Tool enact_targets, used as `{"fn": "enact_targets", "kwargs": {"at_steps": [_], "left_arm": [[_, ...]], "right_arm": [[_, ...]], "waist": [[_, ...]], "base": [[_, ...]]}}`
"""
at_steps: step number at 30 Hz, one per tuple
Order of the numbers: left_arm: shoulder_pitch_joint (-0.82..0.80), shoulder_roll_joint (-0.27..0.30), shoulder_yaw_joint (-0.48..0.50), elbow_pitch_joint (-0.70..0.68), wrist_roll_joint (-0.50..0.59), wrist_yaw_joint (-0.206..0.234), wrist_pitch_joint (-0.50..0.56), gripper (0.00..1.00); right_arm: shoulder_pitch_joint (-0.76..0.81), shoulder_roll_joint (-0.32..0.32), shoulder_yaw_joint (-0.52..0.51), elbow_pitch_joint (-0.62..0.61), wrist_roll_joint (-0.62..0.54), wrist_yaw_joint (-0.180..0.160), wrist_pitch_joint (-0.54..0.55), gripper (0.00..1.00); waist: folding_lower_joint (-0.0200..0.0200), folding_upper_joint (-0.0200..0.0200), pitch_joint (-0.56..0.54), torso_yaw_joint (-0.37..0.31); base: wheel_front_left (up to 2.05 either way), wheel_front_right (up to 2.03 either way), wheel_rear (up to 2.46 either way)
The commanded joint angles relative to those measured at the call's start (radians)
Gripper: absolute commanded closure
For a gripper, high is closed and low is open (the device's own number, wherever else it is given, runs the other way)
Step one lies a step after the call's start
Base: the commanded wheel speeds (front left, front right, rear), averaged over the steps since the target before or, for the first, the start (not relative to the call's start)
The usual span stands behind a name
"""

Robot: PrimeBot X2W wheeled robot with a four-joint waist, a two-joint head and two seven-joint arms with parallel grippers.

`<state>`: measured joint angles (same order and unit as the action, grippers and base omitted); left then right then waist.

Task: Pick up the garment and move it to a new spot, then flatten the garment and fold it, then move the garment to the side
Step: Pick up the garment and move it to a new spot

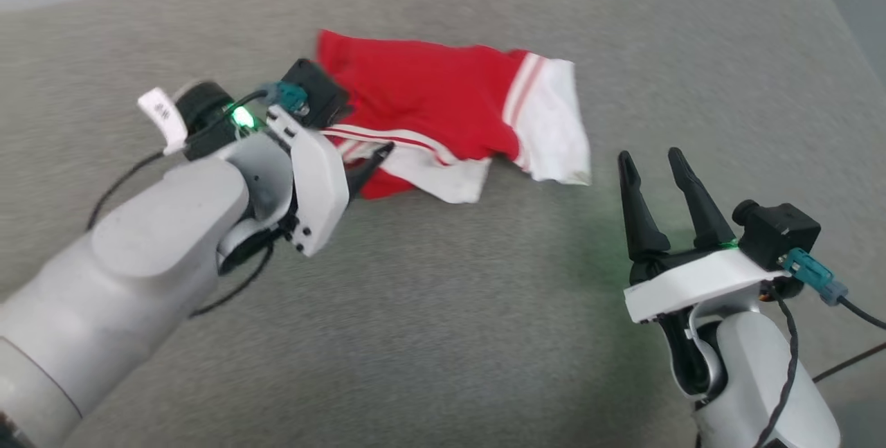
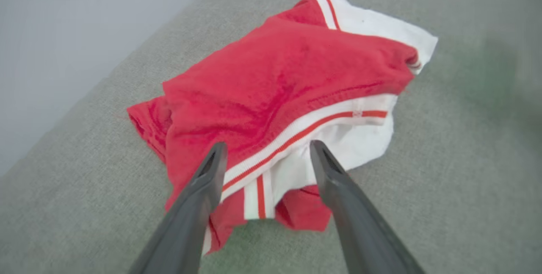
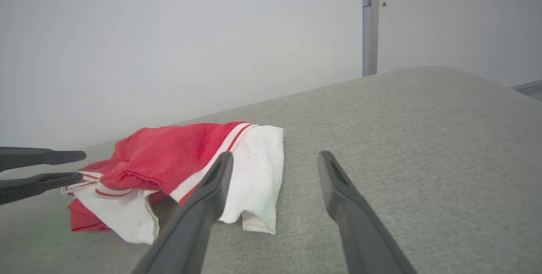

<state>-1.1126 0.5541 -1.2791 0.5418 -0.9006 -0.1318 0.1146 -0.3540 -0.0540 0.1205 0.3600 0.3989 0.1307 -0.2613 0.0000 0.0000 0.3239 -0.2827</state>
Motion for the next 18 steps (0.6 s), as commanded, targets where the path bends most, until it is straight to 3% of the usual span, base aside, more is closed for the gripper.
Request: {"fn": "enact_targets", "kwargs": {"at_steps": [1,11,15,18], "left_arm": [[0.035,0.002,0.003,-0.004,-0.030,0.003,-0.031,0.00],[0.294,0.014,0.129,0.129,-0.210,0.032,-0.335,0.00],[0.400,-0.007,0.194,0.168,-0.235,0.050,-0.377,0.00],[0.458,-0.021,0.317,0.144,-0.200,0.068,-0.381,0.00]], "right_arm": [[0.018,-0.008,-0.005,0.004,-0.011,0.000,-0.005,0.00],[0.071,-0.077,-0.019,0.028,-0.048,0.000,-0.005,0.00],[0.096,-0.108,-0.035,0.031,-0.050,0.000,-0.005,0.00],[0.116,-0.128,-0.052,0.031,-0.047,0.000,-0.005,0.00]], "waist": [[0.0000,0.0000,-0.050,0.065],[0.0000,0.0000,-0.156,0.204],[0.0000,0.0000,-0.185,0.255],[0.0000,0.0000,-0.206,0.293]], "base": [[0.00,0.00,0.00],[0.00,0.00,0.00],[0.00,0.00,0.00],[0.00,0.00,0.00]]}}
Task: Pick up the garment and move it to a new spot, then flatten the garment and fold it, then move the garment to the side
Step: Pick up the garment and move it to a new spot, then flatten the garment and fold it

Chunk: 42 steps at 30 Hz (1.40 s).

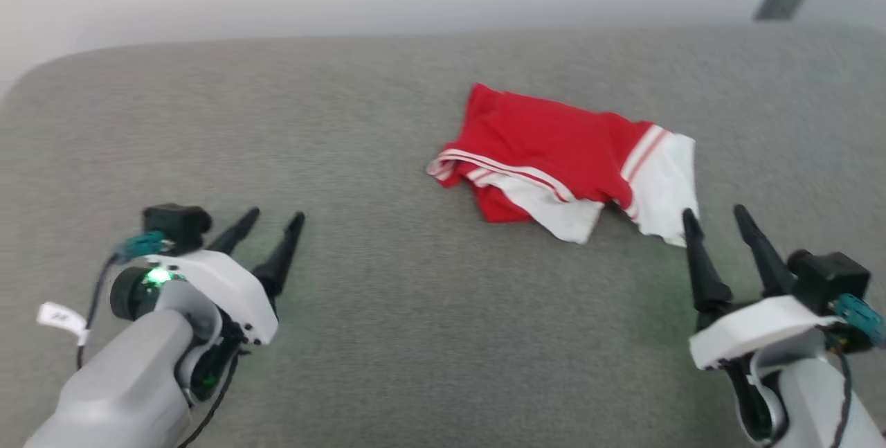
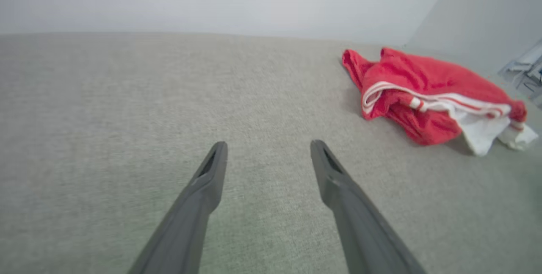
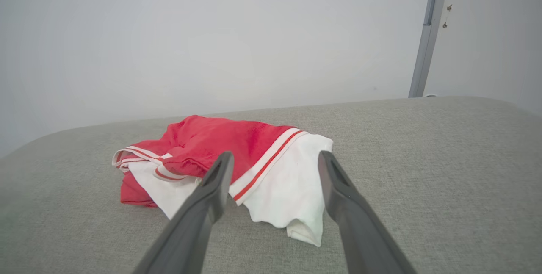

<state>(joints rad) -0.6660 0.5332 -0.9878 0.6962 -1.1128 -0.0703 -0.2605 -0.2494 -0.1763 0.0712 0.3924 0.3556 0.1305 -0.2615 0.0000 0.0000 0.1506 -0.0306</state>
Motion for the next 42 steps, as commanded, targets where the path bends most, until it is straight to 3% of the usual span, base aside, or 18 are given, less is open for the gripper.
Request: {"fn": "enact_targets", "kwargs": {"at_steps": [1,11,21,31,42], "left_arm": [[0.046,-0.008,0.075,-0.023,0.033,0.013,-0.005,0.00],[0.391,-0.052,0.523,-0.216,0.327,0.066,-0.006,0.00],[0.670,-0.168,0.815,-0.447,0.602,0.078,-0.006,0.00],[0.761,-0.295,0.977,-0.518,0.795,0.024,-0.006,0.00],[0.766,-0.383,1.054,-0.514,0.868,-0.028,-0.006,0.00]], "right_arm": [[0.020,-0.012,-0.009,-0.002,-0.001,0.000,-0.005,0.00],[0.083,-0.041,-0.029,-0.013,0.006,0.000,-0.005,0.00],[0.122,-0.051,-0.045,-0.046,-0.012,0.000,-0.003,0.00],[0.153,-0.048,-0.082,-0.117,-0.026,0.000,0.026,0.00],[0.145,-0.066,-0.052,-0.143,-0.053,0.000,0.060,0.00]], "waist": [[0.0000,0.0000,-0.041,0.053],[0.0000,0.0000,-0.106,0.099],[0.0000,0.0000,-0.130,0.086],[0.0000,0.0000,-0.127,0.080],[0.0000,0.0000,-0.121,0.078]], "base": [[0.00,0.00,0.00],[0.00,0.00,0.00],[0.00,0.00,0.00],[0.00,0.00,0.00],[0.00,0.00,0.00]]}}
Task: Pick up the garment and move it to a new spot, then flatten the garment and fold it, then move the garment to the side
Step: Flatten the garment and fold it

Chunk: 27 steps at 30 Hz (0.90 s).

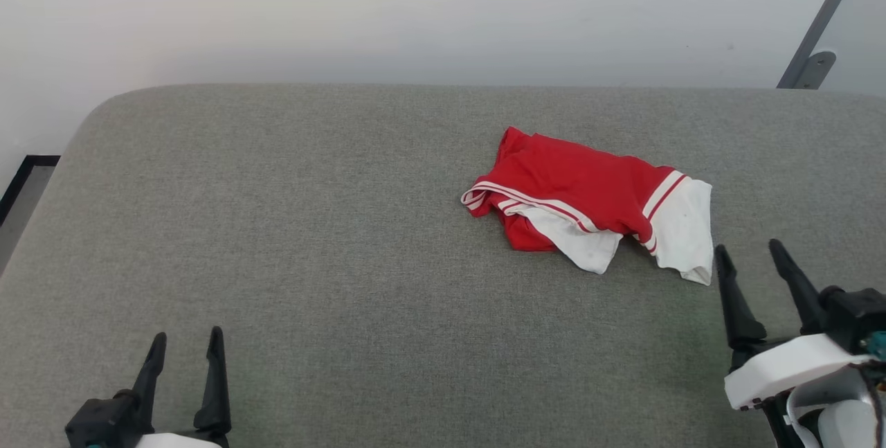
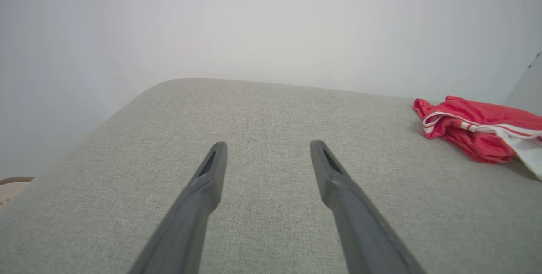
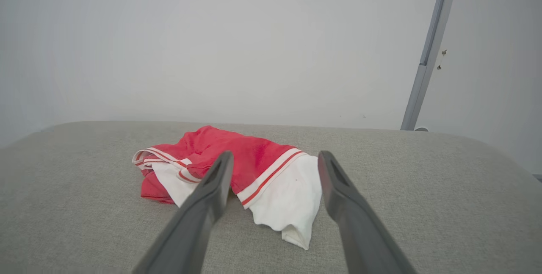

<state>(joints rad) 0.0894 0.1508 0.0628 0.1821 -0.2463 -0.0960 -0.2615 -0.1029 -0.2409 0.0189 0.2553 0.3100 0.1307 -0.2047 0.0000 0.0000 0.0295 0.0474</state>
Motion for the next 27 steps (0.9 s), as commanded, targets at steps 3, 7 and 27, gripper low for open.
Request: {"fn": "enact_targets", "kwargs": {"at_steps": [3,7,27], "left_arm": [[0.013,-0.015,0.011,0.006,0.017,-0.010,-0.005,0.00],[-0.005,-0.034,0.010,0.013,0.032,-0.020,-0.005,0.00],[-0.175,-0.088,-0.054,0.069,0.027,-0.035,-0.005,0.00]], "right_arm": [[-0.021,-0.027,0.041,-0.012,-0.019,0.000,0.034,0.00],[-0.067,-0.116,0.153,-0.009,-0.032,0.000,0.131,0.00],[-0.499,-0.541,0.711,-0.010,0.175,0.000,0.482,0.00]], "waist": [[0.0000,0.0000,0.007,-0.004],[0.0000,0.0000,0.034,-0.004],[0.0000,0.0000,0.271,0.071]], "base": [[0.00,0.00,0.00],[0.00,0.00,0.00],[0.00,0.00,0.00]]}}
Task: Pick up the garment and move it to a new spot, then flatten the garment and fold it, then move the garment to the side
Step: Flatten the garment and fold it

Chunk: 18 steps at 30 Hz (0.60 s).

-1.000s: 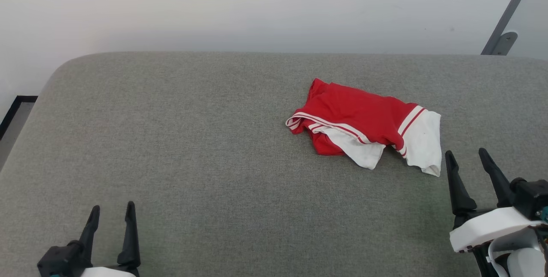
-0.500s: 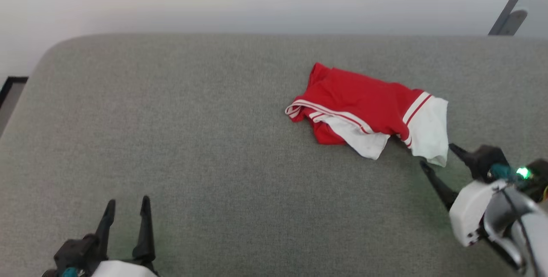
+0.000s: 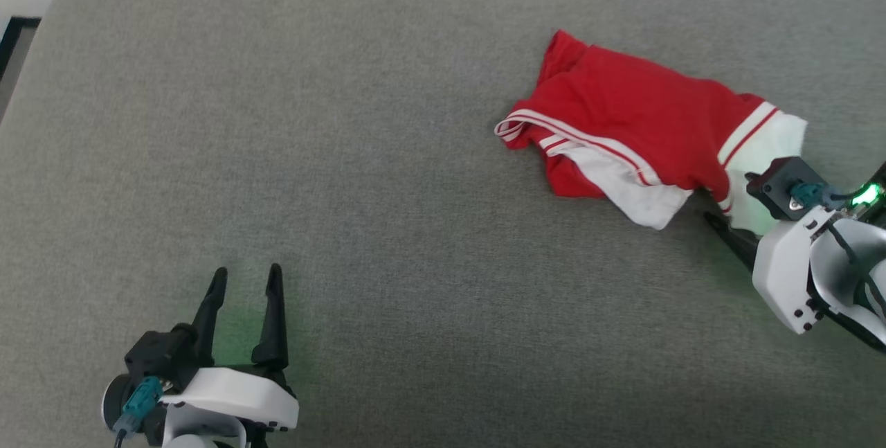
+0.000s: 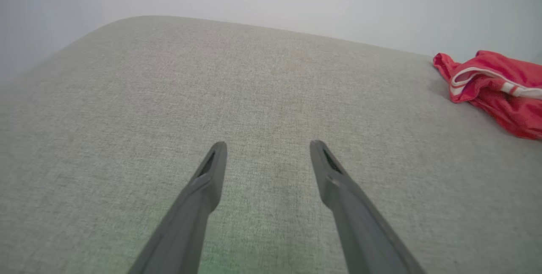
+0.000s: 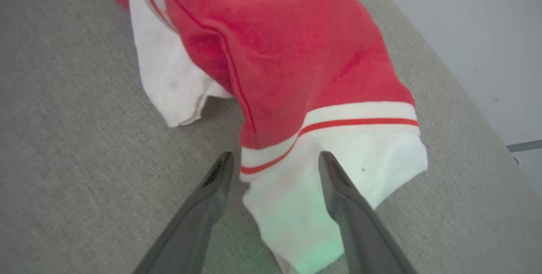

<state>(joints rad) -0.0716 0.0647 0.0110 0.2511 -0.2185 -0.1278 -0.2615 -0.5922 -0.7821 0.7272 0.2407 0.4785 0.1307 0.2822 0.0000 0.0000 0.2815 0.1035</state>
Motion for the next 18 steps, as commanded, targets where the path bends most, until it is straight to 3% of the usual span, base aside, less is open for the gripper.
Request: {"fn": "enact_targets", "kwargs": {"at_steps": [1,2,3,4,5,10,18], "left_arm": [[-0.018,-0.002,-0.004,0.002,-0.003,-0.004,-0.005,0.00],[-0.020,-0.003,-0.004,0.004,-0.006,-0.004,-0.005,0.00],[-0.022,-0.005,-0.005,0.005,-0.009,-0.004,-0.005,0.00],[-0.024,-0.006,-0.006,0.006,-0.009,-0.004,-0.005,0.00],[-0.026,-0.006,-0.005,0.008,-0.009,-0.004,-0.005,0.00],[-0.034,-0.007,-0.003,0.014,-0.004,-0.004,-0.005,0.00],[-0.080,0.005,-0.048,0.010,-0.015,-0.003,-0.005,0.00]], "right_arm": [[-0.020,0.000,0.014,0.013,0.005,0.000,-0.012,0.00],[-0.031,-0.002,0.024,0.021,0.002,0.000,-0.016,0.02],[-0.039,-0.003,0.033,0.029,0.003,0.000,-0.024,0.36],[-0.047,0.000,0.038,0.038,0.007,0.000,-0.030,0.79],[-0.057,0.001,0.039,0.042,0.014,0.000,-0.037,1.00],[-0.095,0.014,-0.011,0.072,0.049,0.000,-0.087,1.00],[-0.204,0.057,-0.209,0.169,0.124,0.000,-0.097,1.00]], "waist": [[0.0000,0.0000,0.023,0.017],[0.0000,0.0000,0.027,0.018],[0.0000,0.0000,0.029,0.019],[0.0000,0.0000,0.030,0.018],[0.0000,0.0000,0.031,0.017],[0.0000,0.0000,0.036,-0.008],[0.0000,0.0000,0.083,-0.022]], "base": [[0.00,0.00,0.00],[0.00,0.00,0.00],[0.00,0.00,0.00],[0.00,0.00,0.00],[0.00,0.00,0.00],[0.00,0.00,0.00],[0.00,0.00,0.00]]}}
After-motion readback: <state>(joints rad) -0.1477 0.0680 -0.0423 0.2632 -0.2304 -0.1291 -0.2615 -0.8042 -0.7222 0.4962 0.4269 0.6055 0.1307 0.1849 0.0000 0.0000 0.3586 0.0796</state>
